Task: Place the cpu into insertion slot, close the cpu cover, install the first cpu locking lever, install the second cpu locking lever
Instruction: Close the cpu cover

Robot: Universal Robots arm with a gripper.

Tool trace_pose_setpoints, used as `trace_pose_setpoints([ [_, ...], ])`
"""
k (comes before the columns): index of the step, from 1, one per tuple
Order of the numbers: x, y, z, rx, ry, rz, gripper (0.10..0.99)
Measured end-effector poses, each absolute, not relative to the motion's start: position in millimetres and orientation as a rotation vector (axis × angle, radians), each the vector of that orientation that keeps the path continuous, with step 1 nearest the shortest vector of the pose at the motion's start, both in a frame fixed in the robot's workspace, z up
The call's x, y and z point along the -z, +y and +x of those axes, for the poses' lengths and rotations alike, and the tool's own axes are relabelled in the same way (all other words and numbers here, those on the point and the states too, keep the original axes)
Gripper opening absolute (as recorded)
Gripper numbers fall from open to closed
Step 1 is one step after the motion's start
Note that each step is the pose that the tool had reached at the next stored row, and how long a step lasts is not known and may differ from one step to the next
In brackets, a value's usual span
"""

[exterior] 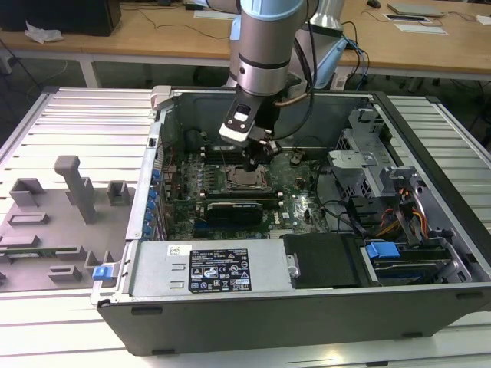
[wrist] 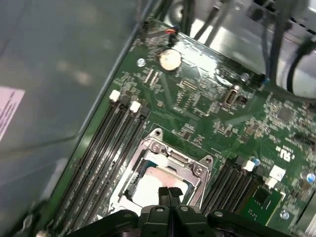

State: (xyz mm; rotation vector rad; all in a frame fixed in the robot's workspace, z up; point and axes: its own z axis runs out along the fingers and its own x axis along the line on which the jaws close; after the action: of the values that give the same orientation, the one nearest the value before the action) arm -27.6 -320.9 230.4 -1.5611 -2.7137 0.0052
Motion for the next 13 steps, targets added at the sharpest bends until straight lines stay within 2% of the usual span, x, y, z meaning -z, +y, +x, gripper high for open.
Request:
trace_pose_setpoints([
  [13, -230.4, -320.9, -27.6, -0.008, -2.913, -1.15, 0.106],
])
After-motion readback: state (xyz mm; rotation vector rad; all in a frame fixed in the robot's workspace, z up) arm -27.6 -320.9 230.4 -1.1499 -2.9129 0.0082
